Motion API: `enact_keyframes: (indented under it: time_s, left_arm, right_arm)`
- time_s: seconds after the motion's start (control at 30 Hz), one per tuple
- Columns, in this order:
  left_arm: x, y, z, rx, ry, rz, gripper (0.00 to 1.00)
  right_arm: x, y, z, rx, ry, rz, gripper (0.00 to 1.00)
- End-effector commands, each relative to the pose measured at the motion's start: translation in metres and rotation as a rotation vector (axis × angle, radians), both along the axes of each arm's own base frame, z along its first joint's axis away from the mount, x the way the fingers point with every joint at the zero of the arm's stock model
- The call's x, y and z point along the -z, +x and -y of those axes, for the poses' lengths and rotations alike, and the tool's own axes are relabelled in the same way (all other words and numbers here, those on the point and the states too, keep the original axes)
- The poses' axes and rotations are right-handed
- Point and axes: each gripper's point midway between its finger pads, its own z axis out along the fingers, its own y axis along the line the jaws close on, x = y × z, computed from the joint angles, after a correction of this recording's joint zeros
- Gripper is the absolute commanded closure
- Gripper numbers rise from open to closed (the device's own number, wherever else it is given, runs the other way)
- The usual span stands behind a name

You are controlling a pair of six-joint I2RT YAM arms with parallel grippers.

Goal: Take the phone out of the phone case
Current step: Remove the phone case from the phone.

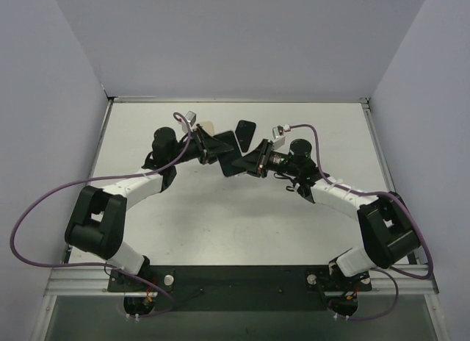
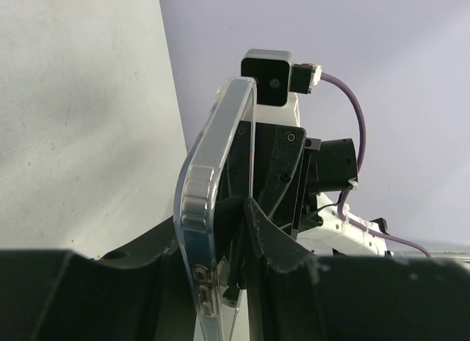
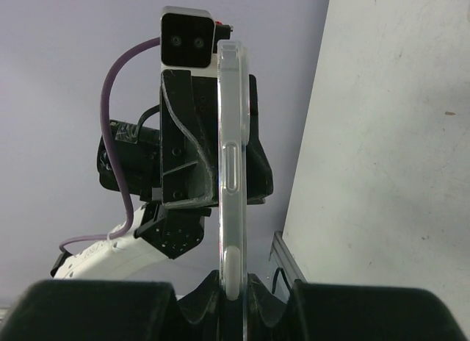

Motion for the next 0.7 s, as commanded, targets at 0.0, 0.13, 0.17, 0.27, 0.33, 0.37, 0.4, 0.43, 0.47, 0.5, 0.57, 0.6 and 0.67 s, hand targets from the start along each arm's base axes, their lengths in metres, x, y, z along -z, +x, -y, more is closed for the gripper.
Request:
enact_keyframes:
  time_s: [0.0,0.13,0.17,0.27,0.33,0.37,0.4,0.43,0.47,0.5,0.57,0.6,0.67]
  left_arm:
    - [-0.024,0.0,-0.006,-0.002,-0.019,0.127,1.0]
    - [-0.023,0.005,-0.017,-0.028,-0.017,0.134,1.0]
    - [-0.023,0.007,-0.02,-0.037,-0.018,0.132,1.0]
    - [-0.028,0.006,-0.021,-0.033,-0.027,0.146,1.0]
    - [-0.032,0.005,-0.021,-0.025,-0.035,0.156,1.0]
    - [-0.032,0.005,-0.021,-0.025,-0.037,0.157,1.0]
    - [-0.034,0.004,-0.021,-0.027,-0.039,0.158,1.0]
    - [-0.036,0.004,-0.021,-0.027,-0.04,0.162,1.0]
    - [-0.035,0.004,-0.021,-0.027,-0.04,0.16,1.0]
    - [-0.037,0.004,-0.022,-0.03,-0.044,0.16,1.0]
    - [-0.038,0.004,-0.022,-0.035,-0.051,0.156,1.0]
    - [-0.039,0.004,-0.023,-0.034,-0.056,0.159,1.0]
    - [-0.039,0.004,-0.023,-0.036,-0.063,0.153,1.0]
  right_arm:
    - [0.004,-0.007,0.002,-0.018,-0.055,0.03,1.0]
    - [0.025,-0.008,0.018,0.041,-0.157,-0.007,0.35]
    - [0.021,-0.008,0.021,0.057,-0.165,0.009,0.27]
    - [0.022,-0.006,0.032,0.077,-0.203,0.021,0.2]
    - [0.021,-0.004,0.036,0.083,-0.209,0.029,0.2]
    - [0.021,-0.005,0.036,0.077,-0.209,0.029,0.21]
    - [0.02,-0.004,0.035,0.07,-0.206,0.034,0.22]
    - [0.017,-0.004,0.034,0.067,-0.197,0.04,0.25]
    - [0.016,-0.002,0.033,0.067,-0.188,0.038,0.28]
    - [0.016,-0.002,0.032,0.062,-0.175,0.036,0.31]
    - [0.008,0.0,0.027,0.054,-0.126,0.038,0.43]
    - [0.009,0.001,0.026,0.053,-0.116,0.031,0.44]
    - [0.005,0.004,0.022,0.051,-0.076,0.028,0.46]
